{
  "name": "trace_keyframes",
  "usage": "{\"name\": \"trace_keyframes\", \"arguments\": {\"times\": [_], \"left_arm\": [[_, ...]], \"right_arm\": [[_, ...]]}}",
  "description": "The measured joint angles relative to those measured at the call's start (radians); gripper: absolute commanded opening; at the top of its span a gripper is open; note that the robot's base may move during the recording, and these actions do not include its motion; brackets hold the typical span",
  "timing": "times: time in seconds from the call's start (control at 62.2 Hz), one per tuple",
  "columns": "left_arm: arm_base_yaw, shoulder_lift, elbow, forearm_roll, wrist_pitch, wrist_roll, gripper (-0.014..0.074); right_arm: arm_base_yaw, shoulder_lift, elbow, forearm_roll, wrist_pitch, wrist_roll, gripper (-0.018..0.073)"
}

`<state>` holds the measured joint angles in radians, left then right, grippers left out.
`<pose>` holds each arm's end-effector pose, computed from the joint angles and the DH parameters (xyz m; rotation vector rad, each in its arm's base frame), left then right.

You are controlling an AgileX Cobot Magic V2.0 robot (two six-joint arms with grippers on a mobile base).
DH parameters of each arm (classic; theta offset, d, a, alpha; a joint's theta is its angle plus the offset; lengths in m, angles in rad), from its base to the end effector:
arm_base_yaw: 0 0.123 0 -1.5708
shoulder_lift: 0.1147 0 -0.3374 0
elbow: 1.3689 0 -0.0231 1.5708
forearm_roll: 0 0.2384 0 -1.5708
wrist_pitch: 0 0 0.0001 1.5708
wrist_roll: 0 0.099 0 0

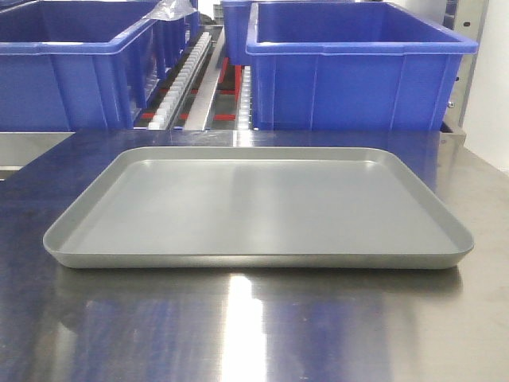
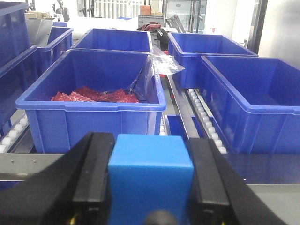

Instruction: Sort and place red and blue blocks on shelf

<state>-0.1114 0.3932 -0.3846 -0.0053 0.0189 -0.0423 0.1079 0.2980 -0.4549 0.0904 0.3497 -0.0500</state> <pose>0.0396 -0.0044 0.3346 0.0483 1.5117 -0.1276 0.0147 0.0047 0.3280 -0.0845 1.6746 0.1336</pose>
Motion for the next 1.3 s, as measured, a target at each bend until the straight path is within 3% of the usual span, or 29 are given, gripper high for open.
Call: {"name": "trace_keyframes", "arguments": {"times": [1.301], "left_arm": [[0.0,0.0,0.0,0.0,0.007,0.0,0.0132]], "right_arm": [[0.0,0.0,0.0,0.0,0.0,0.0,0.0055]]}}
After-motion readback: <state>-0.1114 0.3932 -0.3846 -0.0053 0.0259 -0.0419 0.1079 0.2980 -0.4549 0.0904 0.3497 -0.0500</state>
